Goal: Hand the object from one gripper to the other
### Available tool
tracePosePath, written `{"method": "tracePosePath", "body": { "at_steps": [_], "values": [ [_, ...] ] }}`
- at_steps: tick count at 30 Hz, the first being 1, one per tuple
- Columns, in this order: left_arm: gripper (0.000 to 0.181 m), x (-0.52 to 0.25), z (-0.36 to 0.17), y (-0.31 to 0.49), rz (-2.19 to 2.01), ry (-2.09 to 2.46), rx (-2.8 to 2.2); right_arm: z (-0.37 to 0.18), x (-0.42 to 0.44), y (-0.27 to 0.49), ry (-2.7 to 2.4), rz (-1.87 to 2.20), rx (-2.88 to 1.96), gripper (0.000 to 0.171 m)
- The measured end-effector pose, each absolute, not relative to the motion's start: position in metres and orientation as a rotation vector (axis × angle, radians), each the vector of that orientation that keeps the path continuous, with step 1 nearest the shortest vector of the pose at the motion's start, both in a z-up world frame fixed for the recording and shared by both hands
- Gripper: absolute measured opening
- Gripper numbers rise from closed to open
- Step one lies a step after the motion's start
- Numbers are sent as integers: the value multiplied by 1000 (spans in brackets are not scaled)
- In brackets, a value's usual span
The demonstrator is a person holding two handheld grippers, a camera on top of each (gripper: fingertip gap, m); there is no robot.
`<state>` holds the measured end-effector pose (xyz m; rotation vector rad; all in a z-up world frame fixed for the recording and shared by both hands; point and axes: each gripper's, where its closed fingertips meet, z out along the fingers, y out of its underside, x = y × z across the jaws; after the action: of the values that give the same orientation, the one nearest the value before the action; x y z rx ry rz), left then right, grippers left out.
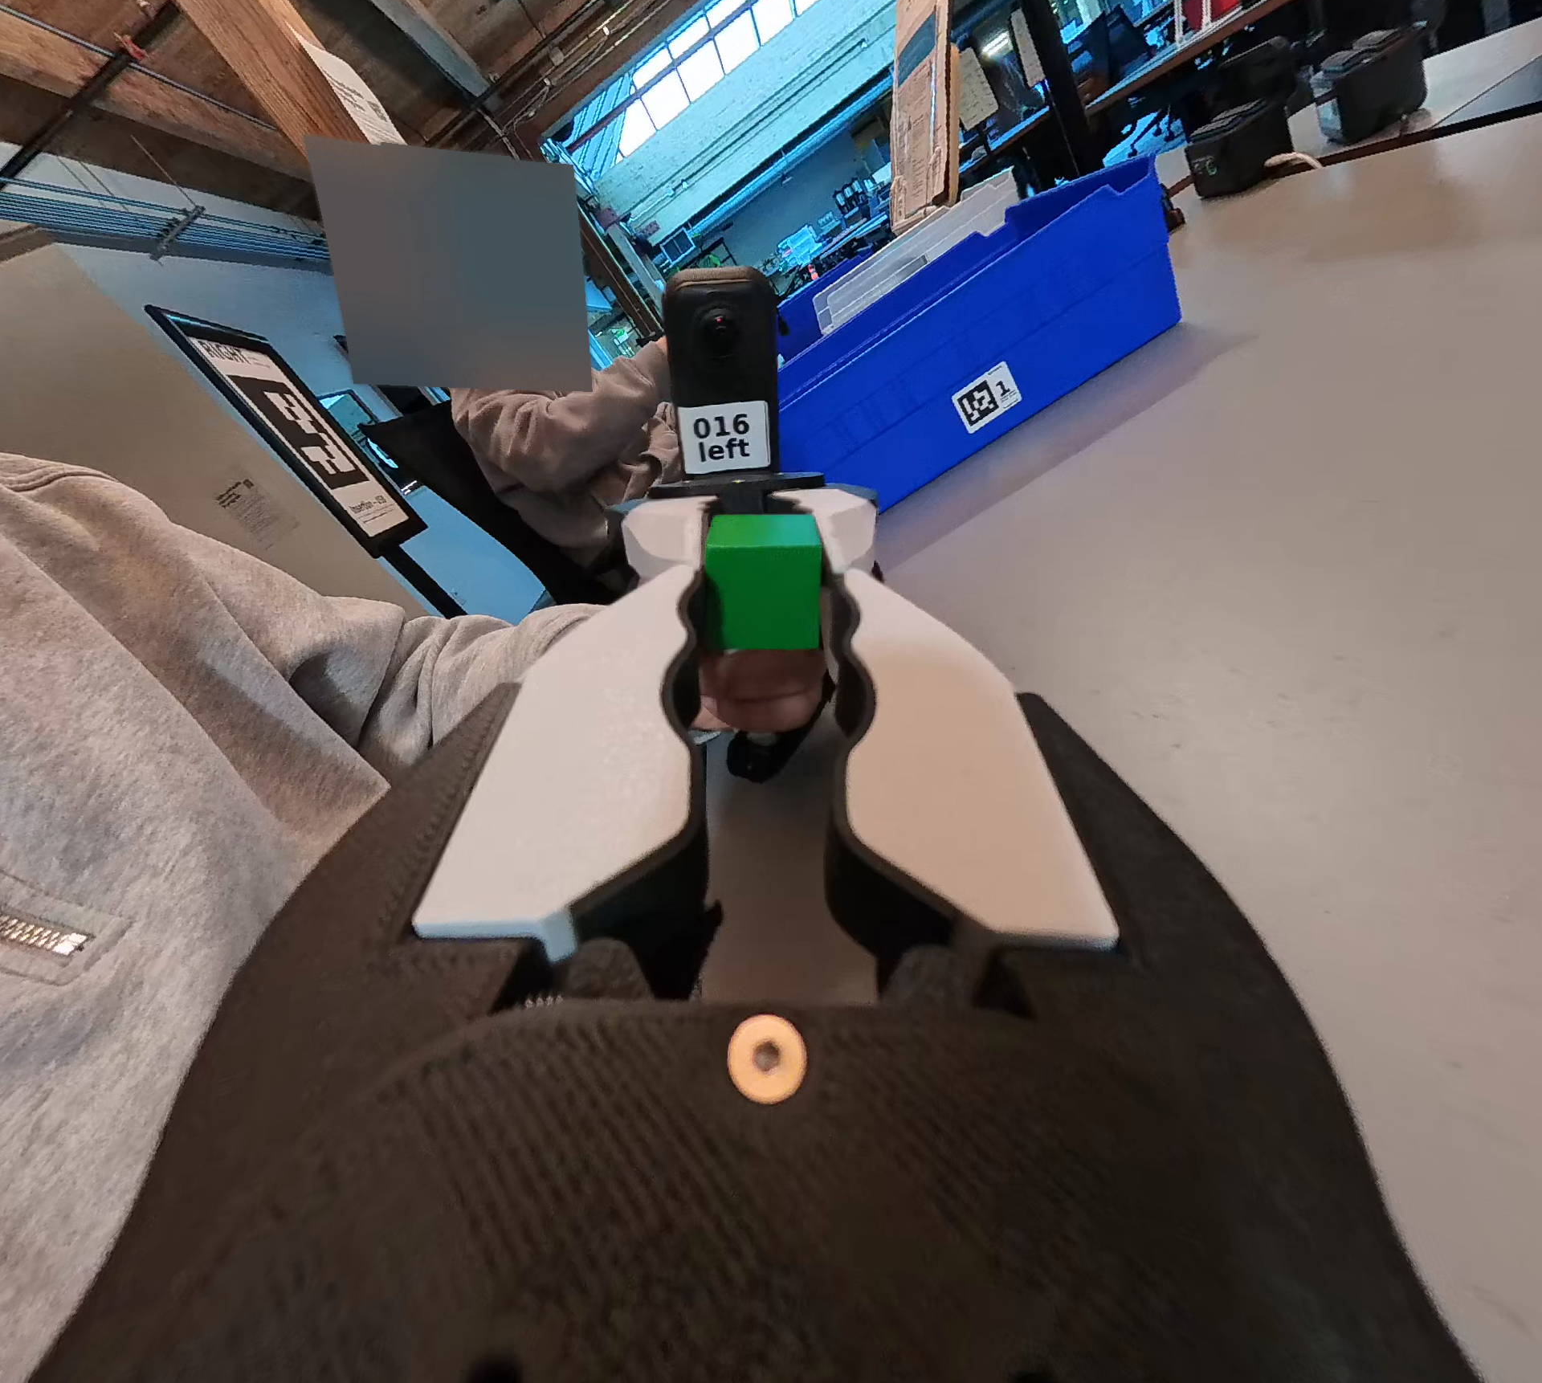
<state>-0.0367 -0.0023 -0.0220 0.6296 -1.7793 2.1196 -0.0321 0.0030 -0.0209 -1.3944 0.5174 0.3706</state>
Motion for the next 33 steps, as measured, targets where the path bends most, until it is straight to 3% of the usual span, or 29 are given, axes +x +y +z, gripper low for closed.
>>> {"method": "tracePosePath", "body": {
  "at_steps": [11, 17, 26, 33],
  "values": [
    [27, -37, -21, -2, 2139, -1749, 628, -19, -33, 3, 509, 353, -1410, 25],
    [45, -33, -25, -3, 2157, -1803, 659, -14, -19, -11, 584, 373, -1313, 25],
    [28, -29, -25, 1, 2146, -1761, 695, -11, -9, -24, 647, 426, -1213, 26],
    [32, -27, -25, 6, 1851, -1226, 779, -9, -15, -19, 510, 240, -1311, 26]
  ]
}}
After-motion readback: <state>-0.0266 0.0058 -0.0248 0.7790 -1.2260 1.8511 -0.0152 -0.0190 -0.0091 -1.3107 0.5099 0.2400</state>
